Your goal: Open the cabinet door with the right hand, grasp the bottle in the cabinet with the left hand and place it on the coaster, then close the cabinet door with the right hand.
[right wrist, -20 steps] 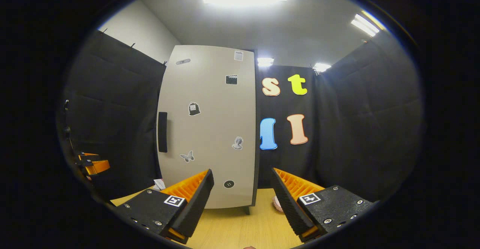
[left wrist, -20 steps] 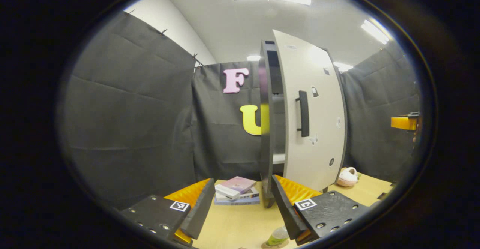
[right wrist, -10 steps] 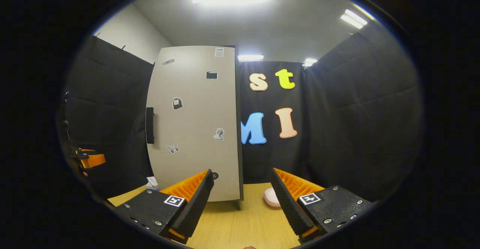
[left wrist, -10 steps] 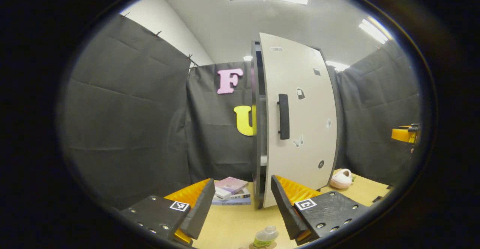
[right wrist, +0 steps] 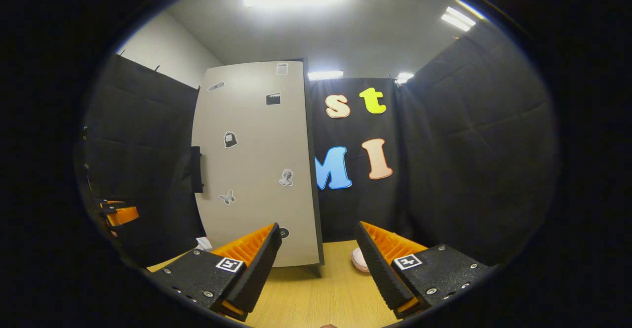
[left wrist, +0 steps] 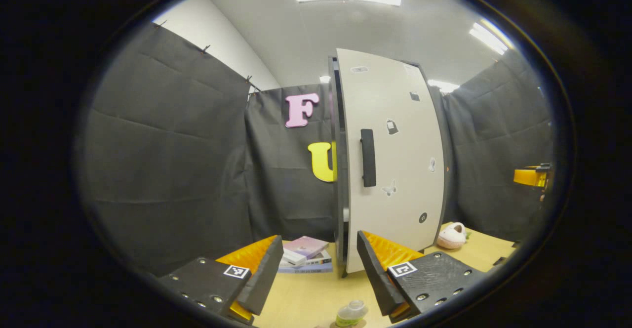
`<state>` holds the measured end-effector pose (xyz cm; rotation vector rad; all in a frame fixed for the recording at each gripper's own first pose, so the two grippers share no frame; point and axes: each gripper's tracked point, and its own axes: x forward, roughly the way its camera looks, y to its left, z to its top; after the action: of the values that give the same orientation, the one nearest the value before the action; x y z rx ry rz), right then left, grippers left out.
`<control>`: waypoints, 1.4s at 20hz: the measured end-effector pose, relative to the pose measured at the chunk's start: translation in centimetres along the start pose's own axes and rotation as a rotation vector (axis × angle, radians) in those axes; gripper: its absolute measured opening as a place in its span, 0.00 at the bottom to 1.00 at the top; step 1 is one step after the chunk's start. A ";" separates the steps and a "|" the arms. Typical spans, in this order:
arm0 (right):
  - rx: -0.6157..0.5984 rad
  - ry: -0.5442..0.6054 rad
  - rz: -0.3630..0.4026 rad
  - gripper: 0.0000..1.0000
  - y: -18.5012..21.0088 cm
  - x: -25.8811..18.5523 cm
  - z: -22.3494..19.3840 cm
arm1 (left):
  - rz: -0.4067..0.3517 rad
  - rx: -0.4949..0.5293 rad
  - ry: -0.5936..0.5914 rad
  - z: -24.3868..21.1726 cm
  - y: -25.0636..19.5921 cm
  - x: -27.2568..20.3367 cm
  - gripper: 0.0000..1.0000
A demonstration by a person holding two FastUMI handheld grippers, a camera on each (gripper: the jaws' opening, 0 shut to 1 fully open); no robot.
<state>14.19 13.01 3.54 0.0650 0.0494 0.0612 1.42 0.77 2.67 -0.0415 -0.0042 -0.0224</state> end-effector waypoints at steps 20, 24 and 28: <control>0.002 -0.010 0.041 0.95 2.0 1.7 0.5 | 0.012 -0.009 -0.017 0.1 0.7 1.4 0.90; -0.008 -0.018 0.035 0.91 2.1 1.5 0.7 | 0.011 -0.007 -0.021 0.2 0.9 1.3 0.90; -0.006 -0.017 0.034 0.94 2.4 1.3 0.7 | 0.014 -0.010 -0.028 0.4 1.2 1.1 0.86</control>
<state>15.37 15.41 4.31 0.0603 0.0312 0.0952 2.53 1.95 3.04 -0.0514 -0.0322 -0.0076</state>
